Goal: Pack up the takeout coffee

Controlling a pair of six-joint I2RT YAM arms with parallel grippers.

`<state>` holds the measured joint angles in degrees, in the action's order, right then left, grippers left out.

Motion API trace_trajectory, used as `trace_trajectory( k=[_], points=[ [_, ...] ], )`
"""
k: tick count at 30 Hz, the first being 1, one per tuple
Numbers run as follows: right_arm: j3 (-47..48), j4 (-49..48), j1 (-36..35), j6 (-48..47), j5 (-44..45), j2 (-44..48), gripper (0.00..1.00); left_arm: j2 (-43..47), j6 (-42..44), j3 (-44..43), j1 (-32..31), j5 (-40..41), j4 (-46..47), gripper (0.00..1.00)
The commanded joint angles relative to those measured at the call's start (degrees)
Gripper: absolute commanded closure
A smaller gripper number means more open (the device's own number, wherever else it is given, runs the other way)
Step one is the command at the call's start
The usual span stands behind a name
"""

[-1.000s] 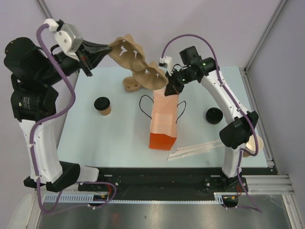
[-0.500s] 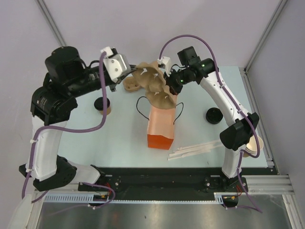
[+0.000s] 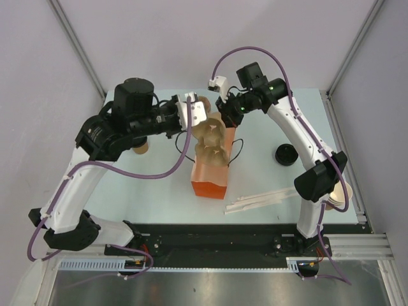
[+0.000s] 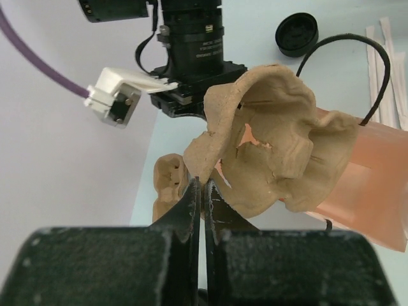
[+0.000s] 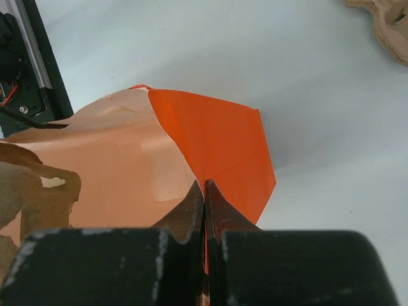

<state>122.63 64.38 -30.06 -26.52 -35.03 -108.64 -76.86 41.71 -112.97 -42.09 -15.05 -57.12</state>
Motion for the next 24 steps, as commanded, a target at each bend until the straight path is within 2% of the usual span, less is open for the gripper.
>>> trace_trajectory(
  k=[1,11,19,24],
  points=[
    [0.5,-1.7,-0.4,1.1,0.0,3.2,1.00,1.1,2.1,1.6,-2.8,2.6,1.6,1.00],
    [0.2,-2.0,-0.7,2.2,-1.4,4.2,1.00,0.8,3.1,9.8,-5.5,4.9,1.0,1.00],
    [-0.9,-2.8,-1.7,4.1,-1.1,5.5,1.00,2.6,1.2,19.9,-7.4,10.0,8.1,1.00],
    [-1.2,-2.9,-2.1,3.9,-2.0,5.7,1.00,2.2,1.1,22.7,-8.3,12.0,10.0,1.00]
  ],
)
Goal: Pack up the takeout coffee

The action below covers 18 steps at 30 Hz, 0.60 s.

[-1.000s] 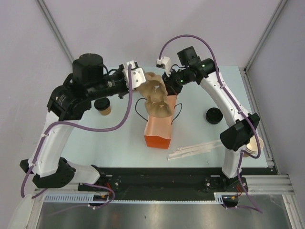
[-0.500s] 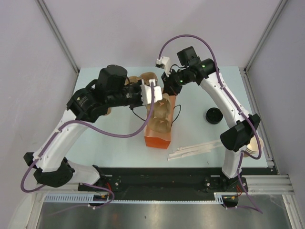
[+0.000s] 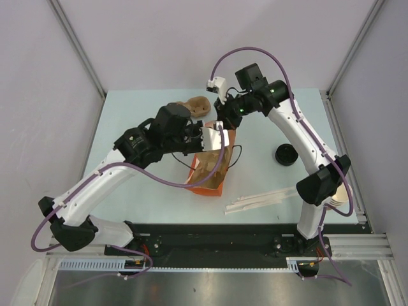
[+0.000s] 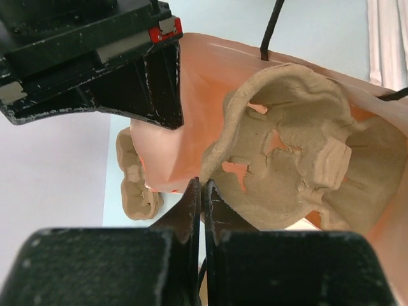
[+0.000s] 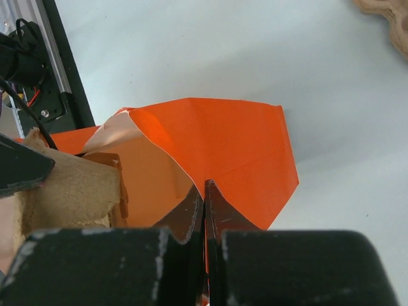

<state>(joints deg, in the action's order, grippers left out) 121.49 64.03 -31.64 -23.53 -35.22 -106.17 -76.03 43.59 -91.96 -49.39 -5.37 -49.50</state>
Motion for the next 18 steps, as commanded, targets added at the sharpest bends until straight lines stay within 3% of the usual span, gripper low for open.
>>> trace_trajectory(
  k=[1,7,18],
  points=[
    [0.0,-2.5,-0.6,0.9,-1.9,3.2,1.00,1.4,-1.1,2.8,-1.0,2.8,3.0,1.00],
    [-0.4,-2.4,-0.8,0.5,-2.2,3.3,1.00,3.1,-1.6,3.6,-1.0,2.7,7.1,1.00],
    [-0.1,-3.8,-1.1,2.3,1.1,1.9,1.00,3.2,3.2,-3.0,-1.9,4.5,4.6,1.00]
  ],
)
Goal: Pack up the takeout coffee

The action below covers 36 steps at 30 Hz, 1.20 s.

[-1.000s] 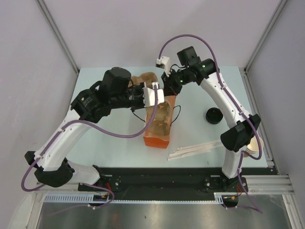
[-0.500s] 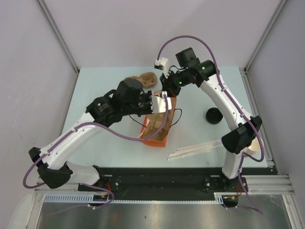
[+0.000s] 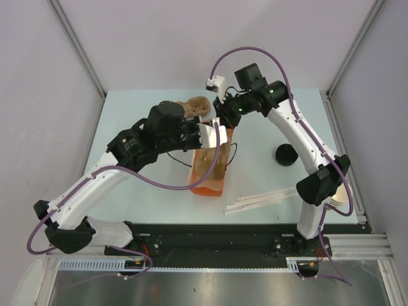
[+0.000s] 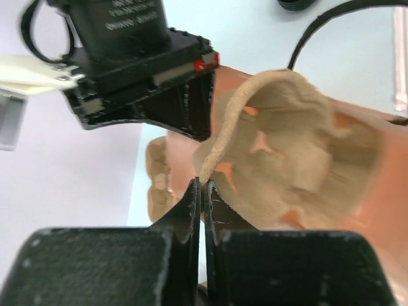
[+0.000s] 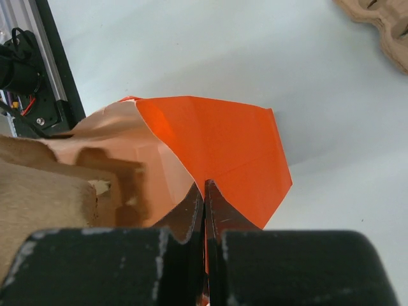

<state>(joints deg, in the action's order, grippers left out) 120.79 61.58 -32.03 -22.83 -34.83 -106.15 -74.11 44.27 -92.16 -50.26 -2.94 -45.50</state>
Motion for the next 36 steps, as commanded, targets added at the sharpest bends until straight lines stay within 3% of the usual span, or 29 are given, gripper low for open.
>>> trace_trajectory(
  k=[1,9,19,26,36],
  points=[
    [0.6,-1.4,-0.7,1.6,0.8,1.9,1.00,1.2,3.1,-2.7,-1.3,2.5,0.9,1.00],
    [0.5,-1.0,-1.4,2.0,-0.9,2.5,1.00,3.3,4.9,3.1,-2.9,7.2,7.2,1.00],
    [0.5,-0.9,-1.4,2.3,-3.5,3.0,1.00,7.2,5.0,18.0,-3.4,8.4,16.4,1.00],
    [0.8,-0.9,-1.4,2.4,-4.1,3.0,1.00,4.5,2.8,18.7,-3.4,6.3,12.7,1.00],
    [0.5,-0.8,-1.3,1.4,-4.2,3.0,1.00,-1.6,-4.3,12.5,-1.2,3.8,5.2,1.00]
  ],
)
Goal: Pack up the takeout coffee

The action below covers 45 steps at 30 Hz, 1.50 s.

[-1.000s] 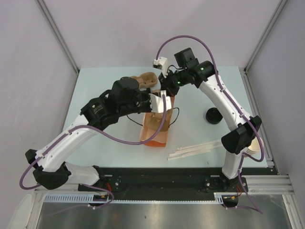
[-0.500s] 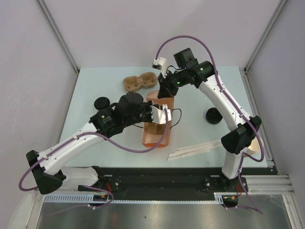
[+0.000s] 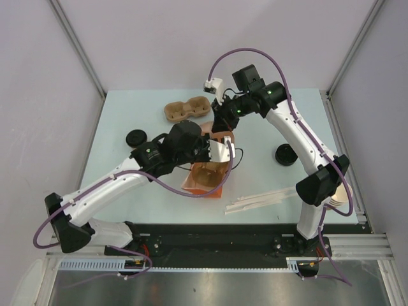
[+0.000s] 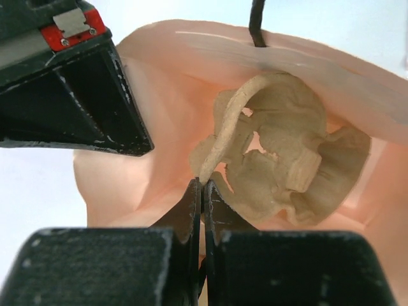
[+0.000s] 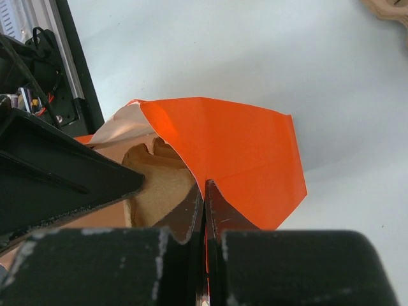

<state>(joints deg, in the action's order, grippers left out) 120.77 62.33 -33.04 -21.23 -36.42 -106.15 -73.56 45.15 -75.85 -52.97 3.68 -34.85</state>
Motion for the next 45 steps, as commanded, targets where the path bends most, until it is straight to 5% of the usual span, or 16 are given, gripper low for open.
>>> trace_trajectory(
  k=[1,12,45],
  points=[
    [0.5,-1.4,-0.3,-0.4,-2.7,3.1,1.00,-2.7,-6.3,-4.6,2.0,-3.2,-6.8,1.00],
    [0.6,-2.1,0.6,-0.7,-2.5,2.5,1.00,-4.7,-9.6,-14.3,3.3,-5.8,-14.5,1.00],
    [0.3,-5.9,4.3,-2.1,-9.5,-1.0,1.00,-15.7,-14.3,-18.0,9.5,-10.1,-19.7,1.00]
  ],
)
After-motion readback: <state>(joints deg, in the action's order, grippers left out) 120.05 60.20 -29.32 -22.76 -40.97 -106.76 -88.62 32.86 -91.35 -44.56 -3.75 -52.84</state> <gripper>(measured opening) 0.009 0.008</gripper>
